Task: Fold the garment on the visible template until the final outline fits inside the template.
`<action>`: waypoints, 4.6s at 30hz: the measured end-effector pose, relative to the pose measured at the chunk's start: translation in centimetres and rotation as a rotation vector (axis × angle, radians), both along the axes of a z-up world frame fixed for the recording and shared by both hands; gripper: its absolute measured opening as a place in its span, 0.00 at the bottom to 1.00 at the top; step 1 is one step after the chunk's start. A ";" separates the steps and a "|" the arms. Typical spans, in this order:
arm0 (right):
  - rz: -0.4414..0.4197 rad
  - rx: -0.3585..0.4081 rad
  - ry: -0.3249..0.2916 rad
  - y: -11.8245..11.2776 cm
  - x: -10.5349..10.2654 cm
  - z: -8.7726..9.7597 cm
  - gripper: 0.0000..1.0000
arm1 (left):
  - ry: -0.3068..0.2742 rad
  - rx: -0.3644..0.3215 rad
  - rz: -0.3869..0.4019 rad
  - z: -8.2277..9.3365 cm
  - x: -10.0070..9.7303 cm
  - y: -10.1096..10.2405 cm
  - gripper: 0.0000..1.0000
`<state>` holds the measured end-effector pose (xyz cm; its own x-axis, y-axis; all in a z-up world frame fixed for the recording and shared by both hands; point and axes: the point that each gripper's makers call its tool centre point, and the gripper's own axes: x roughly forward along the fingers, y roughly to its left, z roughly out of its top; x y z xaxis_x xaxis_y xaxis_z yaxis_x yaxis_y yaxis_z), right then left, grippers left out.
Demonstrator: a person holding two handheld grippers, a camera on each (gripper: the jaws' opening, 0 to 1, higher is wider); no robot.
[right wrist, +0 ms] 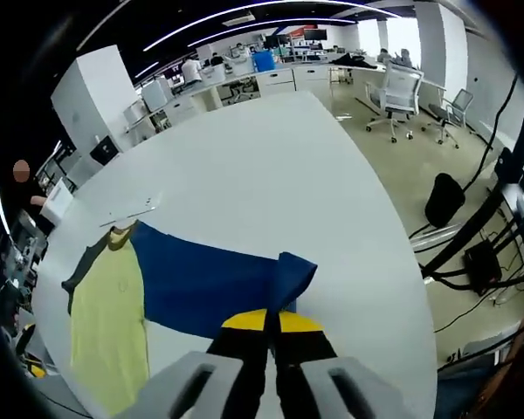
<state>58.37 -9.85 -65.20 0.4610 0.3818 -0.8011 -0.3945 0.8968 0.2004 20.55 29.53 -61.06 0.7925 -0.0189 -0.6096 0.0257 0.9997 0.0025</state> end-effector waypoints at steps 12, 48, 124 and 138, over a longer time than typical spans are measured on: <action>0.044 0.052 0.009 3.9 0.0 1.1 0.00 | -0.010 -0.007 0.004 0.0 -0.7 0.0 0.99; 0.211 0.059 0.048 13.5 -4.0 1.3 0.00 | -0.009 -0.027 -0.023 -0.3 -1.3 -0.6 0.98; 0.522 0.026 -0.039 33.6 -10.7 2.6 0.00 | 0.010 -0.063 -0.063 -1.4 -1.7 -1.8 0.98; 0.560 0.026 -0.037 35.9 -11.9 2.6 0.00 | 0.008 -0.064 -0.053 -1.4 -1.9 -1.4 0.98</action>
